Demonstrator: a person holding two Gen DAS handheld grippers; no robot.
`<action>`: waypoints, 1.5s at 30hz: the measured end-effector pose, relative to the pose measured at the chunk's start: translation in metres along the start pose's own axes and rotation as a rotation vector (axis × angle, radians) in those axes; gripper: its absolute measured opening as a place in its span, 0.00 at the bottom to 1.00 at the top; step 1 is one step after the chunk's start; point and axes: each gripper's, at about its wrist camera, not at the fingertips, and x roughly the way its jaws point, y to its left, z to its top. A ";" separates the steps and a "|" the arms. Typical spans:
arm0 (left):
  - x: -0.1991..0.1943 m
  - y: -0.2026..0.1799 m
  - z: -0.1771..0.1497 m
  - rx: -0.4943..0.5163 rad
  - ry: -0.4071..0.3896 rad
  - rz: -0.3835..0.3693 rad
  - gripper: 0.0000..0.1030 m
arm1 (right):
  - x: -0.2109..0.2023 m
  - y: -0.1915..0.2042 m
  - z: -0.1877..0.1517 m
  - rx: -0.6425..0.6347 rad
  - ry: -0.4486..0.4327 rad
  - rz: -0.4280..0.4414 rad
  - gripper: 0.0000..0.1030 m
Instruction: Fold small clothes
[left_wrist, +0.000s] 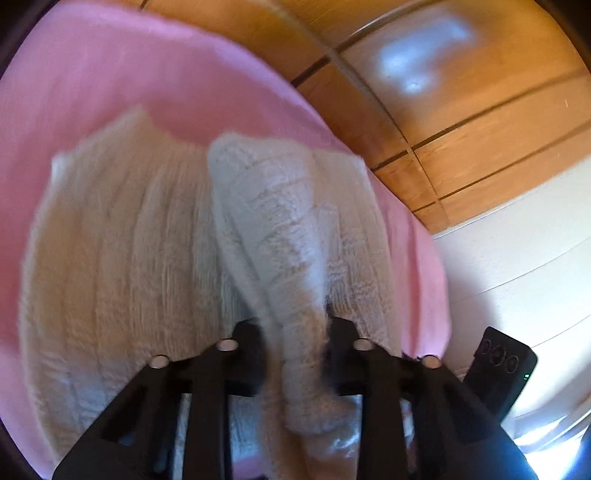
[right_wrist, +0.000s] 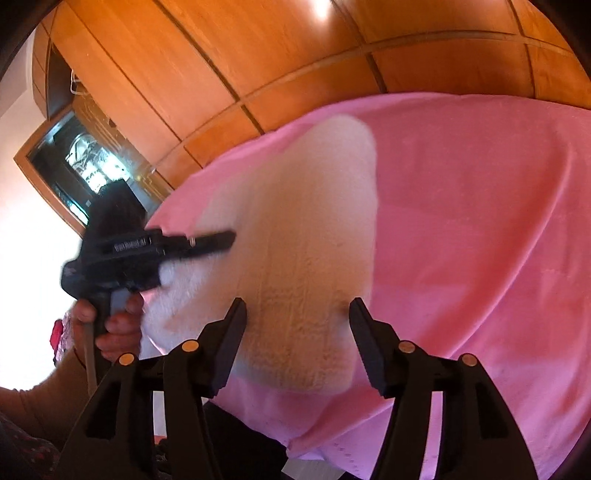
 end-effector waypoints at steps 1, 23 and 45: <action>-0.006 -0.003 0.001 0.019 -0.015 0.007 0.20 | -0.002 0.001 0.000 0.015 -0.003 0.029 0.56; -0.071 0.038 -0.019 0.105 -0.196 0.467 0.73 | 0.066 0.075 0.011 -0.159 0.159 0.125 0.58; -0.061 0.041 -0.025 0.145 -0.224 0.555 0.74 | 0.096 0.041 0.061 -0.198 -0.015 -0.093 0.79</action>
